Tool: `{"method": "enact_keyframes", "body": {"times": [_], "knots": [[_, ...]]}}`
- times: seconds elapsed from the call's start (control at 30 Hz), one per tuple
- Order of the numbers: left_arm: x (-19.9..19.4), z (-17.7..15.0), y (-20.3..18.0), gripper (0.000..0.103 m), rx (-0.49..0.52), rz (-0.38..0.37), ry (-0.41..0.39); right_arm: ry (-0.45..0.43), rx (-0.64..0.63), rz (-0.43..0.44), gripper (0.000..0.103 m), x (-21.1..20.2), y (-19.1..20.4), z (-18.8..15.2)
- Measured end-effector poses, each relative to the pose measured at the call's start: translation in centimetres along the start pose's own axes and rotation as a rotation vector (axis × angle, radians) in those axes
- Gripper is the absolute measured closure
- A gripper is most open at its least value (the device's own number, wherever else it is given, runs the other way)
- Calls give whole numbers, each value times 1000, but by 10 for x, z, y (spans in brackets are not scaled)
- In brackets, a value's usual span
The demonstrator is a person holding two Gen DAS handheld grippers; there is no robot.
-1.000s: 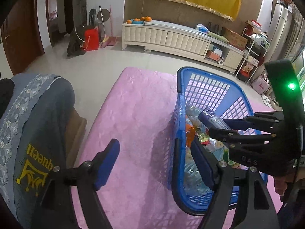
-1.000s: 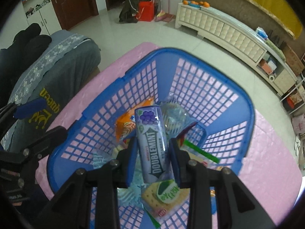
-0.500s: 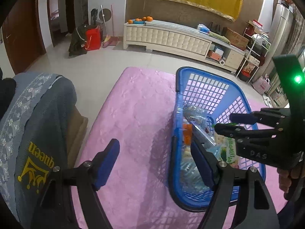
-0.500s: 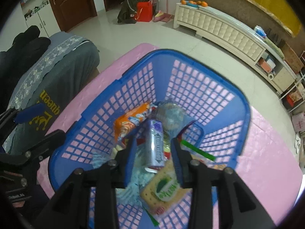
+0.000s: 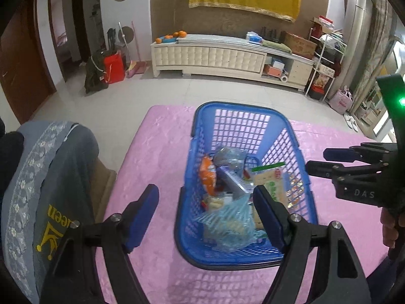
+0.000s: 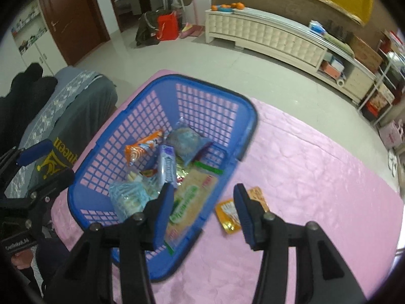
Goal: Organize snacks
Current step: 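Move the right tool to the yellow noodle pouch on the table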
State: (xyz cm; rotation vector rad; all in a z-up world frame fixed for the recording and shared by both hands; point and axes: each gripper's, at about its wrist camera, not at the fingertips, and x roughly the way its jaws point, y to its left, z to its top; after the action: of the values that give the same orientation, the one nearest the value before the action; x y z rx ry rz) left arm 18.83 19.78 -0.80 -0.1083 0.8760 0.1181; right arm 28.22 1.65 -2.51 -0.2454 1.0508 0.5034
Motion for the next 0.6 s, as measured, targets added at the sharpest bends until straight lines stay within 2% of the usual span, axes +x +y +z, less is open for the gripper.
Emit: {"method": "enact_keyframes", "body": {"times": [0.3, 0.37, 0.43, 0.5, 0.6], "knots": [[11, 11, -27, 28, 18, 5, 46, 10, 49, -17, 43, -9, -38, -20], [16, 12, -33, 28, 22, 6, 59, 13, 63, 3, 40, -8, -48, -25], [20, 12, -36, 28, 23, -5, 65, 22, 65, 45, 27, -2, -55, -29], [27, 10, -39, 28, 18, -10, 79, 26, 65, 56, 19, 2, -61, -34], [37, 4, -43, 28, 15, -15, 108, 44, 39, 31, 18, 12, -64, -40]]}}
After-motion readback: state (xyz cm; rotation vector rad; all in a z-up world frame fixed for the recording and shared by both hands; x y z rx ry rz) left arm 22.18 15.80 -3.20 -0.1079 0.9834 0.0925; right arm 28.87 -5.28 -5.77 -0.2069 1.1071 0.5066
